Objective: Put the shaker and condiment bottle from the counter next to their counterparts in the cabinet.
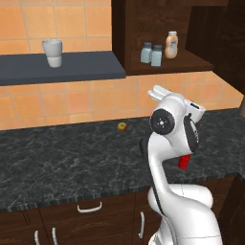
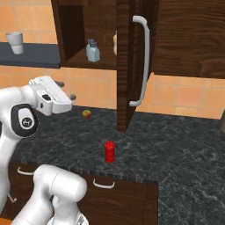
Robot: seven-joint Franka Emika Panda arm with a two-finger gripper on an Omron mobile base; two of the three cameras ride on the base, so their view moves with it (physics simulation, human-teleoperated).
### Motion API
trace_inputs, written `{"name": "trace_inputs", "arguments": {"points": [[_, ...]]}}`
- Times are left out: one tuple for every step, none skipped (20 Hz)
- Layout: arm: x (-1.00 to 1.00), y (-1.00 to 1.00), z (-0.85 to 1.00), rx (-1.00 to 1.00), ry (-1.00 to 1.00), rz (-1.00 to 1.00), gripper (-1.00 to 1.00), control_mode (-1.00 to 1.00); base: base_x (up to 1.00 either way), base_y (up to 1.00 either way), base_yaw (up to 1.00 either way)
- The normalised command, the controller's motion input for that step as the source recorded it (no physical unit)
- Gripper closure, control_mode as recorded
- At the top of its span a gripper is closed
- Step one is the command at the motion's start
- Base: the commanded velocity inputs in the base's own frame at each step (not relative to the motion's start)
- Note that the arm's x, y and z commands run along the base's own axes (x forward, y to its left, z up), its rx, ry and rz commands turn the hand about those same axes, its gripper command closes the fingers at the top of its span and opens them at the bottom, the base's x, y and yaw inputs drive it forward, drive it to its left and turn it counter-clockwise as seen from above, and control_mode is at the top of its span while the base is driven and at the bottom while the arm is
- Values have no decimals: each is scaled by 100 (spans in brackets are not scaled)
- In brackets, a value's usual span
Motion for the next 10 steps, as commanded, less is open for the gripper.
{"name": "trace_inputs", "arguments": {"points": [[-36, -12, -84, 5, 19, -23, -100, -100, 0, 0, 0], [-16, -15, -88, 5, 15, -17, -100, -100, 0, 0, 0], [-14, -35, -94, 9, 8, -14, -100, -100, 0, 0, 0], [-5, -40, -100, 11, 6, -15, -100, -100, 0, 0, 0], [0, -45, -100, 13, 7, -17, -100, -100, 0, 0, 0], [-11, -44, -92, 11, 2, -15, -100, -100, 0, 0, 0], [0, -23, -71, 11, 0, -11, -100, -100, 0, 0, 0], [-4, -10, -60, 6, 0, -14, -100, -100, 0, 0, 0], [-14, -6, -48, 4, -2, -18, -100, -100, 0, 0, 0], [-13, 0, -62, 0, 0, -26, -100, -100, 0, 0, 0]]}}
